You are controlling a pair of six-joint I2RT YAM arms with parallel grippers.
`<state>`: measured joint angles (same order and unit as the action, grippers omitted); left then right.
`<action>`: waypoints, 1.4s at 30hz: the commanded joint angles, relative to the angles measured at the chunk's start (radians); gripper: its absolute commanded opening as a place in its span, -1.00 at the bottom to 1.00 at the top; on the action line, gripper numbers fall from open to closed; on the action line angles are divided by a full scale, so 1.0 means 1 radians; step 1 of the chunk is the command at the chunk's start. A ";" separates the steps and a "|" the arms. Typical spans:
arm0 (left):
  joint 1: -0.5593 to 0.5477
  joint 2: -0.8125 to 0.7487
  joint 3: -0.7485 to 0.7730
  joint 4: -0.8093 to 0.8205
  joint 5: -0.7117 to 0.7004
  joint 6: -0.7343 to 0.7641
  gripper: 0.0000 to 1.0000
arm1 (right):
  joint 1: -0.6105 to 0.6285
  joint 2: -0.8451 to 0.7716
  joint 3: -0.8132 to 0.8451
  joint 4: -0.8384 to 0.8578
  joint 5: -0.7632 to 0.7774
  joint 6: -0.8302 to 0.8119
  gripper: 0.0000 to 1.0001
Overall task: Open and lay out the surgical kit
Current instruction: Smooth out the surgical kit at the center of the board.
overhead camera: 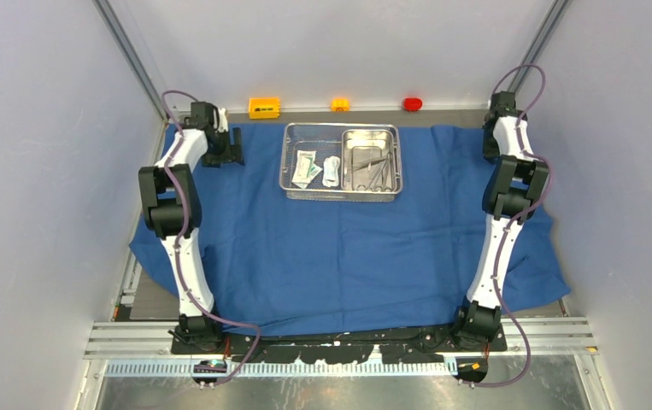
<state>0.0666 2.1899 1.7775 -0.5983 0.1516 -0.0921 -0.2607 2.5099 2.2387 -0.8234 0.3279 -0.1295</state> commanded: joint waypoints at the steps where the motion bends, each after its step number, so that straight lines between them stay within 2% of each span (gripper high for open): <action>1: -0.001 -0.006 0.053 -0.009 -0.038 0.037 0.55 | -0.029 -0.091 -0.028 -0.029 -0.074 0.020 -0.46; 4: -0.001 -0.047 0.012 0.036 0.027 0.034 0.54 | -0.015 -0.164 -0.046 -0.009 -0.187 0.061 -0.29; 10: -0.001 -0.088 -0.014 0.070 0.167 0.020 0.54 | 0.072 -0.294 -0.136 0.063 -0.304 0.116 0.07; 15: -0.001 -0.130 -0.069 0.146 0.228 -0.016 0.54 | 0.177 -0.354 -0.206 0.106 -0.314 0.128 0.20; 19: -0.002 -0.083 -0.009 0.108 0.192 -0.015 0.55 | 0.242 -0.346 -0.193 0.095 -0.310 0.124 0.21; 24: -0.028 0.012 0.077 0.030 0.187 0.018 0.61 | 0.261 -0.325 -0.175 0.066 -0.314 0.121 0.19; 27: -0.056 0.013 0.063 0.032 0.179 0.052 0.70 | 0.261 -0.325 -0.195 0.063 -0.314 0.114 0.19; 32: -0.119 -0.028 0.000 0.044 0.153 0.087 0.71 | 0.261 -0.329 -0.234 0.065 -0.313 0.096 0.18; 37: -0.177 -0.062 -0.072 0.049 0.044 0.167 0.64 | 0.261 -0.325 -0.252 0.066 -0.311 0.087 0.17; 42: -0.209 -0.049 -0.093 0.030 -0.029 0.180 0.53 | 0.261 -0.318 -0.263 0.065 -0.311 0.082 0.16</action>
<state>-0.1375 2.1860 1.7054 -0.5514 0.2020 0.0521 -0.0063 2.1990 1.9793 -0.7738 0.0132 -0.0334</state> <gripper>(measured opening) 0.787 0.584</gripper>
